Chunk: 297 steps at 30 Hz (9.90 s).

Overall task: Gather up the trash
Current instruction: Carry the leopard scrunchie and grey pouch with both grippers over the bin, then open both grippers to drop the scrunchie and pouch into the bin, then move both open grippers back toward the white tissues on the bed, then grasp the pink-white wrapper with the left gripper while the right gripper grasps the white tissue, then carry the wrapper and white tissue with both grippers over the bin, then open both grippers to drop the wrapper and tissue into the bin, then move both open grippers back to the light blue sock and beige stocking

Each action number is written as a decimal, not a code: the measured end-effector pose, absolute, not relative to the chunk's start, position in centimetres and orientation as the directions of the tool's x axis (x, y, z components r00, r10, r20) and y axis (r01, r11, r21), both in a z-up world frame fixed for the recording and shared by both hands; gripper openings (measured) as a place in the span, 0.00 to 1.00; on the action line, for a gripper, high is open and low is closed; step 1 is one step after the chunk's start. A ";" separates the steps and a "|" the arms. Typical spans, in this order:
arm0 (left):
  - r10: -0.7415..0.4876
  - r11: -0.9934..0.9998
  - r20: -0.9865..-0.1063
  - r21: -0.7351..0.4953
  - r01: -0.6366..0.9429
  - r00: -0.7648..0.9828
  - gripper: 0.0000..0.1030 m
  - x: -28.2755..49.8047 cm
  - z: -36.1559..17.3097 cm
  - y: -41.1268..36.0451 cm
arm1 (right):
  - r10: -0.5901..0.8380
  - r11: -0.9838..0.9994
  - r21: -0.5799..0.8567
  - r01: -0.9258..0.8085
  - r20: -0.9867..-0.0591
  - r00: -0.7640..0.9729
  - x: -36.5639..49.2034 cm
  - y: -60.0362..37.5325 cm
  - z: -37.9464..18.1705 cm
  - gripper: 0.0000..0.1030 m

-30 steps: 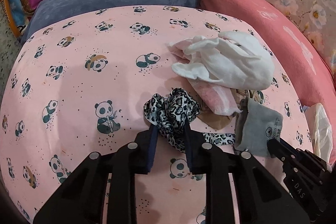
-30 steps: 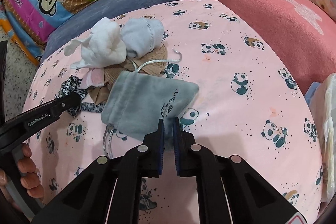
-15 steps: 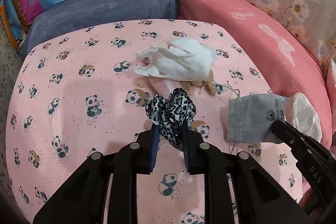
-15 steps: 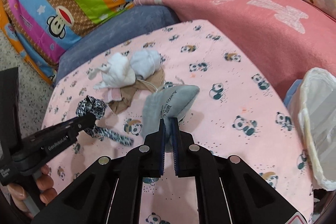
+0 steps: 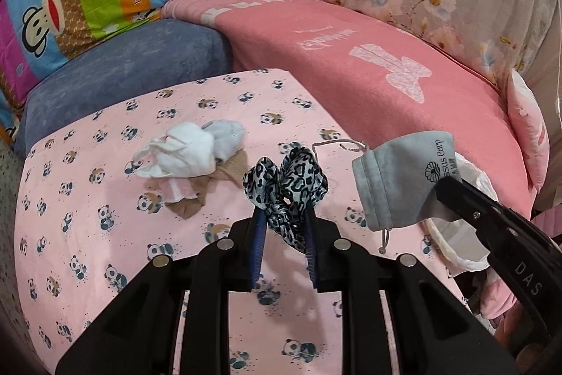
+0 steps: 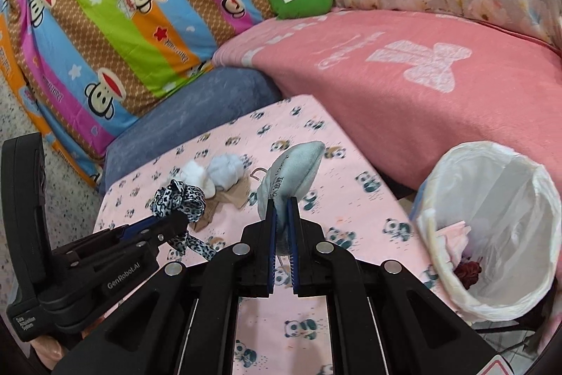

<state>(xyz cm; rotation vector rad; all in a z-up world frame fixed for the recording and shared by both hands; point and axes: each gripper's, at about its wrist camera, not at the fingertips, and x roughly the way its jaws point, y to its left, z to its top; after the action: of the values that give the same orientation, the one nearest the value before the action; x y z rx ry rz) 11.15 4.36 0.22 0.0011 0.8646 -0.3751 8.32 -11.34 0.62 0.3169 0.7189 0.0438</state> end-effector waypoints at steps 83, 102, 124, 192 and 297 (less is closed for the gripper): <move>-0.426 0.805 -0.731 -0.037 0.592 0.533 0.73 7.7 2.2 -15.4 | -0.098 0.823 0.393 0.410 -0.614 0.783 0.0 -32.2 -0.8 0.30; -0.392 0.868 -0.733 -0.096 0.487 0.555 0.73 9.4 1.8 -9.0 | -0.038 0.883 0.342 0.322 -0.631 0.775 2.4 -26.4 -0.1 0.30; -0.295 0.950 -0.739 -0.160 0.266 0.606 0.74 11.9 0.2 3.4 | 0.076 0.953 0.270 0.141 -0.661 0.747 7.0 -14.7 0.3 0.43; -0.342 0.936 -0.826 -0.340 0.089 0.448 0.17 21.5 -9.1 15.2 | 0.231 0.947 0.323 0.000 -0.677 0.699 19.5 -3.3 -2.0 0.09; -0.544 0.769 -0.698 -0.192 0.610 0.466 0.61 7.8 4.1 -12.3 | -0.072 0.823 0.437 0.362 -0.552 0.831 -0.7 -29.4 0.6 0.25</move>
<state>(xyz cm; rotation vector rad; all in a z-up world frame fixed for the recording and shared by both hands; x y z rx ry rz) 7.82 -12.33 4.06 0.0890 0.8229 -0.7092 -0.67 -29.35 0.62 0.5611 0.5463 -0.2437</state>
